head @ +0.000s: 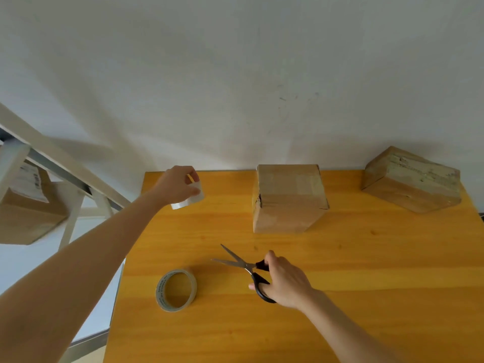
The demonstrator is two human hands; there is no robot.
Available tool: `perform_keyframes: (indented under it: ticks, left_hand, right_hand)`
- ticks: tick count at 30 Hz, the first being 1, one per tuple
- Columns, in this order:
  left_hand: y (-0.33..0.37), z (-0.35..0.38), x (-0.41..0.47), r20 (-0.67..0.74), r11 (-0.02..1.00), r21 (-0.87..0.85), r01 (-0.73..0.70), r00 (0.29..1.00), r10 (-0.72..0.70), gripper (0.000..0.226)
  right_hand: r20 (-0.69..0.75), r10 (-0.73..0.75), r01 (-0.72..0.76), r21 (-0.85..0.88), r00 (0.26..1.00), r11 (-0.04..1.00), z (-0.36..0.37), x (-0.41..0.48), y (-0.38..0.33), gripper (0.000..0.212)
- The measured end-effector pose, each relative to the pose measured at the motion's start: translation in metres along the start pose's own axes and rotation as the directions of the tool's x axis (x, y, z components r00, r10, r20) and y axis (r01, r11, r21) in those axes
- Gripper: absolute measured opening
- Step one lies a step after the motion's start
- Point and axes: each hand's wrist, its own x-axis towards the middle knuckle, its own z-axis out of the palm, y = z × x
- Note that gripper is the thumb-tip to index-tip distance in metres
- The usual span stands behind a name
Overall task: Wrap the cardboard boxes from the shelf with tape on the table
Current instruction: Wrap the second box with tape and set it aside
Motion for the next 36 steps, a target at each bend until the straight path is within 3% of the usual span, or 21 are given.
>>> perform_keyframes:
  ticks: [6, 13, 17, 21, 24, 29, 31, 34, 36]
  left_hand:
    - [-0.032, 0.032, 0.005, -0.084, 0.996, 0.022, 0.081, 0.993, -0.079, 0.012]
    - [-0.050, 0.065, 0.008, -0.188, 0.964, 0.260, 0.047, 0.982, 0.002, 0.012]
    - [-0.057, 0.077, 0.009, -0.173, 0.952, 0.303, 0.033, 0.985, 0.021, 0.007]
    - [-0.060, 0.084, 0.009, -0.157, 0.950, 0.309, 0.045, 0.988, 0.005, 0.013]
    - [-0.056, 0.086, 0.009, -0.126, 0.941, 0.330, 0.077, 0.991, -0.037, 0.019]
    - [-0.048, 0.083, 0.005, -0.031, 0.937, 0.343, 0.071, 0.997, -0.064, 0.034]
    - [-0.038, 0.082, 0.001, -0.039, 0.907, 0.415, 0.075, 0.997, -0.065, 0.038]
    - [-0.001, 0.074, -0.006, -0.112, 0.940, 0.339, 0.045, 0.994, -0.007, 0.039]
    - [0.031, 0.069, -0.012, -0.199, 0.977, 0.201, -0.076, 0.973, 0.117, 0.041]
  right_hand:
    - [-0.091, -0.034, 0.019, -0.160, 0.995, 0.987, 0.027, 0.024, -0.001, 0.050]
    - [-0.226, -0.067, 0.014, -0.229, 0.972, 0.973, 0.049, 0.041, 0.000, 0.043]
    - [-0.246, -0.074, 0.013, -0.241, 0.966, 0.970, 0.054, 0.045, 0.002, 0.038]
    - [-0.255, -0.036, -0.035, -0.270, 0.966, 0.962, 0.059, 0.047, 0.005, 0.049]
    - [-0.180, -0.014, -0.040, -0.290, 0.984, 0.956, 0.061, 0.048, 0.004, 0.039]
    - [-0.258, -0.099, 0.018, -0.298, 0.961, 0.954, 0.046, 0.036, -0.005, 0.027]
    - [-0.431, -0.266, 0.133, -0.314, 0.863, 0.940, 0.035, 0.031, -0.005, 0.016]
    - [-0.696, -0.462, 0.189, -0.436, 0.549, 0.880, -0.002, 0.021, -0.007, 0.008]
    - [-0.843, -0.413, 0.122, -0.396, 0.345, 0.910, -0.037, 0.015, -0.009, 0.016]
